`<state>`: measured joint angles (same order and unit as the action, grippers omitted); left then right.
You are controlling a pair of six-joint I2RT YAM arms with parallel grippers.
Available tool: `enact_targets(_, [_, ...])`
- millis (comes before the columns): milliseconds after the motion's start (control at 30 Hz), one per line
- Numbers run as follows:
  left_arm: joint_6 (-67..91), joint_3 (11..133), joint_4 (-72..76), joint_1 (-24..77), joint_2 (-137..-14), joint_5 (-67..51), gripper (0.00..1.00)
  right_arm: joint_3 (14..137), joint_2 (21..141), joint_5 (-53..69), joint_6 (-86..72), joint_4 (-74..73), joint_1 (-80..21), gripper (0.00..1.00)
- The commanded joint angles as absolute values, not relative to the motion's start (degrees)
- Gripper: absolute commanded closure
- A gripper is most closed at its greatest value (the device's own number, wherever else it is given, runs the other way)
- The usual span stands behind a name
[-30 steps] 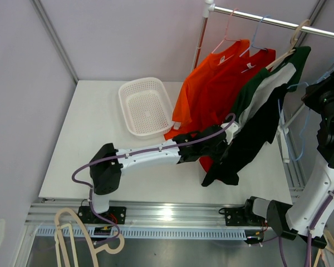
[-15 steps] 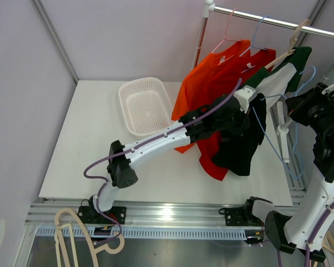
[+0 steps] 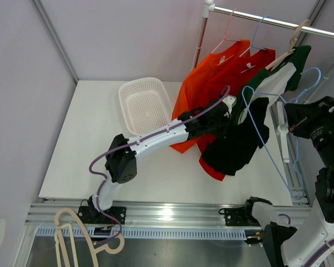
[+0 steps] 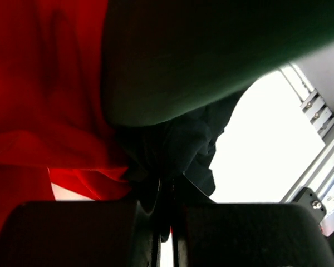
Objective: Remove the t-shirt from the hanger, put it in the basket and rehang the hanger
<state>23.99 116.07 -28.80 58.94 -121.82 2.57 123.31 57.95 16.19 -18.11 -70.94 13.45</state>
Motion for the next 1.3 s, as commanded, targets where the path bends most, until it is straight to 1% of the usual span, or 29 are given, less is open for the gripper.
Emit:
enact_targets(0, [25.0,115.2,-26.1,59.2,-116.6,2.9,0.99,120.9,62.4,18.5,-16.2,-72.3,13.3,0.99])
enact_targets(67, [24.9,114.4,-25.9,59.2,-115.3,1.8,0.99,116.8,58.3,12.2,-18.2,-65.9,13.3,0.99])
enact_targets(100, [24.8,113.7,-25.8,59.3,-114.6,1.3,0.99,112.1,56.9,6.4,-18.5,-63.2,13.3,1.00])
enact_targets(133, [24.5,112.7,-25.7,59.7,-113.0,0.4,0.99,110.6,55.9,3.5,-18.6,-59.8,13.3,1.00])
enact_targets(233, [22.1,110.1,-25.1,61.4,-108.3,0.4,0.99,111.8,56.9,-5.4,-17.0,-60.7,13.3,1.00])
enact_targets(267, [21.1,107.9,-24.9,62.1,-107.1,0.4,0.99,112.6,57.6,-6.6,-16.3,-61.2,13.3,1.00])
enact_targets(400, [19.6,105.2,-26.6,63.7,-102.3,0.4,0.99,114.0,58.3,-5.0,-16.9,-60.1,13.3,1.00])
enact_targets(567, [19.0,101.3,-25.9,63.7,-99.7,0.7,0.99,112.6,57.9,6.7,-19.2,-55.1,13.2,1.00])
enact_targets(633, [18.9,101.5,-26.4,63.6,-99.8,0.4,0.99,112.5,57.6,7.4,-19.3,-53.7,13.3,1.00])
enact_targets(833, [18.6,100.3,-25.7,64.1,-99.2,0.4,0.99,113.6,55.3,3.2,-15.3,-47.6,13.2,1.00])
enact_targets(967, [18.3,99.6,-25.8,64.2,-98.0,0.4,0.99,117.4,56.1,-5.0,-12.5,-48.3,13.2,1.00])
enact_targets(1000, [18.2,99.7,-26.0,64.4,-97.7,-1.1,0.99,118.1,56.3,-7.9,-12.1,-49.0,13.2,1.00])
enact_targets(1100, [17.6,100.2,-26.8,64.7,-95.3,-1.8,0.99,117.0,56.2,-9.9,-10.9,-49.3,13.1,1.00])
enact_targets(1267, [16.4,106.9,-34.2,64.7,-93.2,-3.2,0.99,113.2,55.6,-11.4,-10.5,-47.7,13.2,1.00])
